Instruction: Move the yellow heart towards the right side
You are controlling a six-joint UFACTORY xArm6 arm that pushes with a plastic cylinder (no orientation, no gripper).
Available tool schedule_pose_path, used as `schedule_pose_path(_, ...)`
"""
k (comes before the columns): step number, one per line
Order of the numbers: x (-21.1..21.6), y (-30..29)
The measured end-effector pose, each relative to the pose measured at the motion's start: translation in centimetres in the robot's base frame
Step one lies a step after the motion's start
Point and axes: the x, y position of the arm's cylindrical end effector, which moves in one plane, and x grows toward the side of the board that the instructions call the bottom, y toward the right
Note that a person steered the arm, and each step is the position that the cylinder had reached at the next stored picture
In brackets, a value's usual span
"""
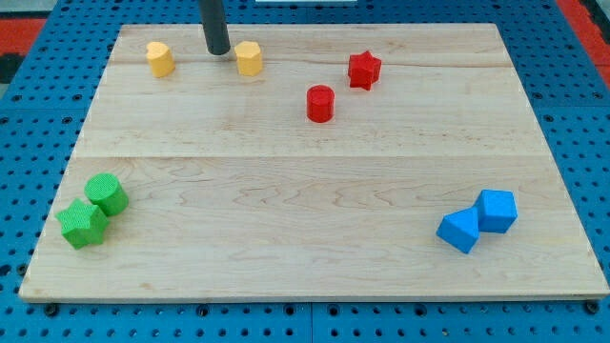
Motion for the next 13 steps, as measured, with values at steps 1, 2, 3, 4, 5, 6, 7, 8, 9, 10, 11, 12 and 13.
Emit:
schedule_pose_path(1,1.8,4.9)
schedule_pose_path(2,-2.3,5.4)
schedule_pose_path(3,-6.1,0.8)
schedule_pose_path(4,-5.9,-7.2)
schedule_pose_path(5,-3.1,-16.6)
schedule_pose_path(6,1.9,-12.8)
schedule_pose_path(7,3.1,-7.6)
schedule_pose_path(8,2.2,-7.6)
schedule_pose_path(9,2.0,-6.4)
schedule_pose_path(10,4.1,-3.0)
schedule_pose_path(11,4.5,-2.4)
schedule_pose_path(12,2.6,-3.3)
schedule_pose_path(13,0.5,-4.0)
